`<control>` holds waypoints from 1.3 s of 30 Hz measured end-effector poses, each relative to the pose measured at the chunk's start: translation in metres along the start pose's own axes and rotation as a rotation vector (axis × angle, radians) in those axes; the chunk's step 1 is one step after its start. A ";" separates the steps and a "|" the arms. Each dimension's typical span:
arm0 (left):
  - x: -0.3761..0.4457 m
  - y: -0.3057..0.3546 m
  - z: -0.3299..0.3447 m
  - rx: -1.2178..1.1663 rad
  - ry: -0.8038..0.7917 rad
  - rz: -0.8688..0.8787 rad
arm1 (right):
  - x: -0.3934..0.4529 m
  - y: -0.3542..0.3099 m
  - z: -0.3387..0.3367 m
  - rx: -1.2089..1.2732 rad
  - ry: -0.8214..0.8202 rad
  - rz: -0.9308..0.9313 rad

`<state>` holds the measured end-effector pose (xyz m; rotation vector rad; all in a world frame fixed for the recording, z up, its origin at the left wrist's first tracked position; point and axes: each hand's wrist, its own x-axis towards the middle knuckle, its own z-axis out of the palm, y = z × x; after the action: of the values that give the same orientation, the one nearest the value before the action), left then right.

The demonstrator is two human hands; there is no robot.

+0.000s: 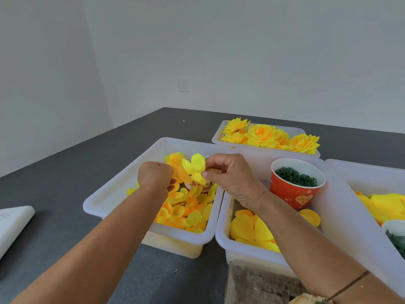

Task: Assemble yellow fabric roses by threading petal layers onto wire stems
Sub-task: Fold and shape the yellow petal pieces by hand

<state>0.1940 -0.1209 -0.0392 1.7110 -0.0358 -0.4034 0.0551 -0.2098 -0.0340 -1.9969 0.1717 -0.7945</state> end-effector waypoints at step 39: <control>-0.057 -0.001 0.025 0.348 -0.465 0.855 | -0.053 -0.019 -0.082 0.013 0.094 0.333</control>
<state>0.1334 -0.1303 -0.0293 1.7224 -1.1889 -0.1377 -0.0381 -0.2366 -0.0149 -1.8535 0.5376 -0.6711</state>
